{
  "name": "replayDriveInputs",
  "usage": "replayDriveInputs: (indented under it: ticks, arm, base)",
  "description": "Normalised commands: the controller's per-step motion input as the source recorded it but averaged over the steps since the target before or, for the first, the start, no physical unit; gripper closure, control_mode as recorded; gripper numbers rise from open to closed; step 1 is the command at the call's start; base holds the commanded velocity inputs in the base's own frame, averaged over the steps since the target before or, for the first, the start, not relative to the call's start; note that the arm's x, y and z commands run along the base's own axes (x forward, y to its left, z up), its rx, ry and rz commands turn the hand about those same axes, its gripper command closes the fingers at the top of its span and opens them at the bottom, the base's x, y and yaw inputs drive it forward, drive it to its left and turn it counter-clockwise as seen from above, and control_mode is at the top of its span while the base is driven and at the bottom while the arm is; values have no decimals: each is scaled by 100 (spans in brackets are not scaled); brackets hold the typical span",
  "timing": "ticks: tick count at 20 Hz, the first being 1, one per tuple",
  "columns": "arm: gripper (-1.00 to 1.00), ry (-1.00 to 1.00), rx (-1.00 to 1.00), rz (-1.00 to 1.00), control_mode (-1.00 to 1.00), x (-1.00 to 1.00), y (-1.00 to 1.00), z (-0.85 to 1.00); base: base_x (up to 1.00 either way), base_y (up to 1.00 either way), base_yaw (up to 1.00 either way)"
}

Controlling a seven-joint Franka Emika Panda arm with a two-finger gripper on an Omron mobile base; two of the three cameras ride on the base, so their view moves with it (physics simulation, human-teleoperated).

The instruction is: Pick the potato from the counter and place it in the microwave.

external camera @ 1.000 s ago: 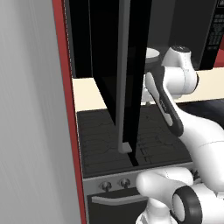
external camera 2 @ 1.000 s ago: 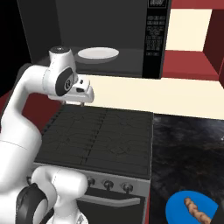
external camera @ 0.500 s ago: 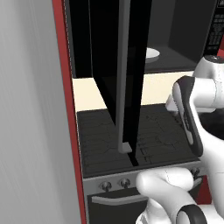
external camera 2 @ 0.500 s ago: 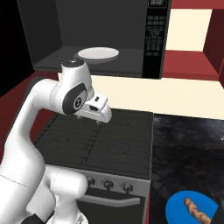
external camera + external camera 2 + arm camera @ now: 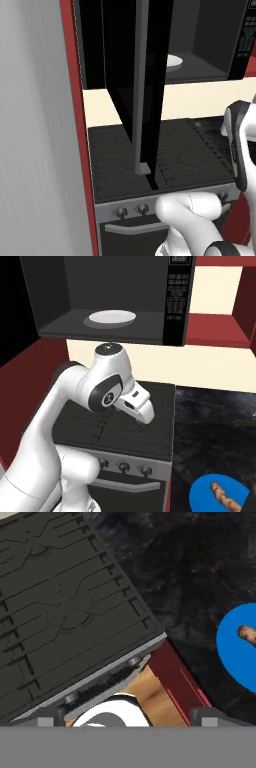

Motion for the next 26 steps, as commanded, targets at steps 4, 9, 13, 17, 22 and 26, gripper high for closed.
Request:
replayDriveInputs:
  ticks: [4, 9, 13, 17, 22, 26]
  arm:
    - [-100, 11, 0, -45, -100, -3, -77, -28]
    - [-100, 12, 9, -60, -100, -4, -94, -38]
    - [-100, 6, 4, -70, -100, -1, -75, -40]
    - [-100, 0, 0, -78, -100, 0, -54, -64]
    - [-100, 0, -3, -77, -100, 0, -62, -60]
    - [-100, 0, 0, -66, -100, -1, -77, -49]
  base:
    - [0, 0, 0]
    - [0, 0, 0]
    - [0, 0, 0]
    - [0, 0, 0]
    - [0, 0, 0]
    - [0, 0, 0]
